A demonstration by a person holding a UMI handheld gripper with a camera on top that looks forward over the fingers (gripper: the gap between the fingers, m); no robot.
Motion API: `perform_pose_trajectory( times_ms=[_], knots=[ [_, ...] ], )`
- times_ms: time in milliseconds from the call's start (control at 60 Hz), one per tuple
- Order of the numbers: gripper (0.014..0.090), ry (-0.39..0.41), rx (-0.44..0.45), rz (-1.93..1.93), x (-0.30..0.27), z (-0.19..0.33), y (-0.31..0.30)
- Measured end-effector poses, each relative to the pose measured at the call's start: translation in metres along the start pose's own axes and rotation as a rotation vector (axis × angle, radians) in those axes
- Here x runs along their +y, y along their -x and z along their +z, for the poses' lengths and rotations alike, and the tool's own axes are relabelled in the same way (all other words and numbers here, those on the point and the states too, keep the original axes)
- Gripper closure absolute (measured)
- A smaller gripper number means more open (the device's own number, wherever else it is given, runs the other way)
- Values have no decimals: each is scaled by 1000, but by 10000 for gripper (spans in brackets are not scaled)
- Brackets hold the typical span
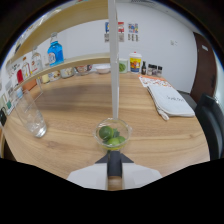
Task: Make me a cup of Mojito.
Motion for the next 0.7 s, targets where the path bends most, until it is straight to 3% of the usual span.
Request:
perform_pose_trajectory(
  times_ms=[83, 133, 183, 300, 483, 700],
  knots=[
    [859, -3, 7, -19, 1, 1, 0],
    [709, 12, 9, -21, 4, 0, 1],
    [605, 23, 5, -18, 6, -1, 3],
    [180, 29, 11, -7, 4, -12, 11],
    [194, -80, 82, -3, -35, -51, 30],
    [191, -191, 113, 63, -77, -111, 105]
  ],
)
